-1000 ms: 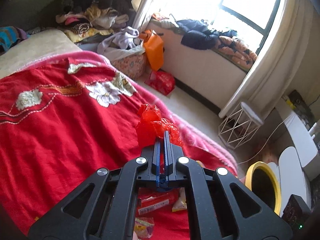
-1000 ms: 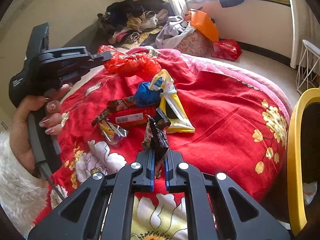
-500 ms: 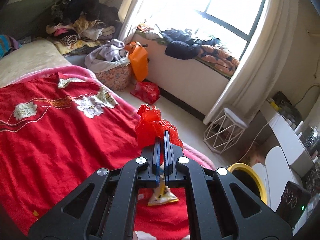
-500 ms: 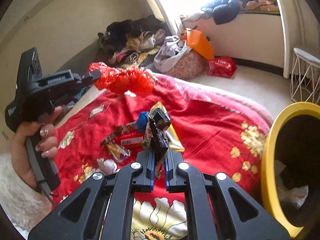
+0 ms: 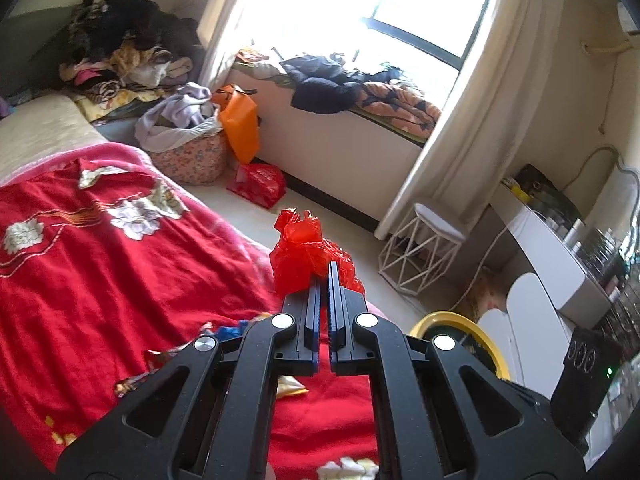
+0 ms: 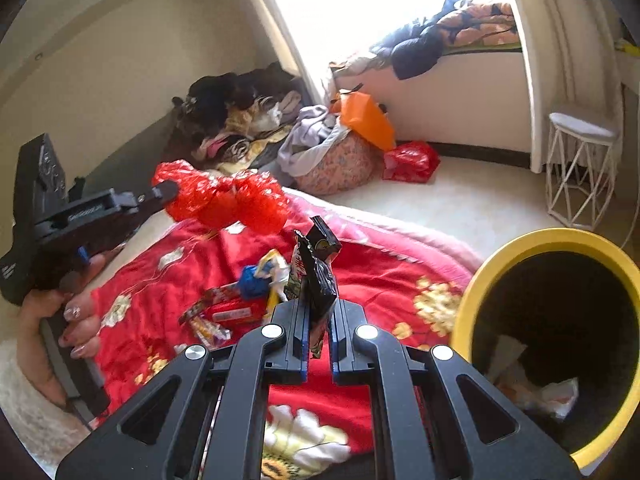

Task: Collect trash
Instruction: 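Lift the red plastic bag and dark snack wrapper and carry both over the bin, then open both grippers above the bin to drop the bag and wrapper, then move both open grippers back over the remaining wrappers on the bedspread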

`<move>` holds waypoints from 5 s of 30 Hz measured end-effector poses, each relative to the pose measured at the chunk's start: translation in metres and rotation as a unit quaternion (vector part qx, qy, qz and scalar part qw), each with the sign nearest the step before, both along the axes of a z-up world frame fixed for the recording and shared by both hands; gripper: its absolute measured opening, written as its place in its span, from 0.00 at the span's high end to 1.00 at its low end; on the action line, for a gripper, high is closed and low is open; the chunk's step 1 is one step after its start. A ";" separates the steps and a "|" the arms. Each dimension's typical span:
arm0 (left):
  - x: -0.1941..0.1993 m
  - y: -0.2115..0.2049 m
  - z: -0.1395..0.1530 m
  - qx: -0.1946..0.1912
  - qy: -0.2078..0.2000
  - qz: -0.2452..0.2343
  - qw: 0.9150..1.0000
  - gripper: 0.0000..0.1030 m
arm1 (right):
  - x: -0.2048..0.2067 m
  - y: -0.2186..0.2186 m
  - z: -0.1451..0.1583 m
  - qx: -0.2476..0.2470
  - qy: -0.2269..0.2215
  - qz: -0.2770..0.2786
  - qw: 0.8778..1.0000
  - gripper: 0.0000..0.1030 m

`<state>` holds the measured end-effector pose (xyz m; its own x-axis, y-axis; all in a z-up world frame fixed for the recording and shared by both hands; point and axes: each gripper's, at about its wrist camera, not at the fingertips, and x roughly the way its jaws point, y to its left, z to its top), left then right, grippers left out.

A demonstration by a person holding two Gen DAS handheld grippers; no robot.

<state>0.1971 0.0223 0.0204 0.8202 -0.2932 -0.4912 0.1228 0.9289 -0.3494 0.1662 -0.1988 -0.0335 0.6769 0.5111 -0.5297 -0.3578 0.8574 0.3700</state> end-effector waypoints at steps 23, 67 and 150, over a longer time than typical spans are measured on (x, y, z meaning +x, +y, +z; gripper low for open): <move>-0.006 -0.098 -0.006 0.031 0.007 -0.113 0.993 0.99 | -0.003 -0.093 0.003 -0.005 -0.007 -0.131 0.991 0.93; -0.003 -0.215 -0.068 0.087 0.076 -0.217 0.969 0.99 | 0.003 -0.178 -0.044 -0.023 0.062 -0.233 0.970 0.90; -0.036 -0.031 -0.032 0.020 0.019 0.029 0.999 0.10 | -0.013 -0.010 0.000 -0.078 -0.002 -0.049 0.996 0.26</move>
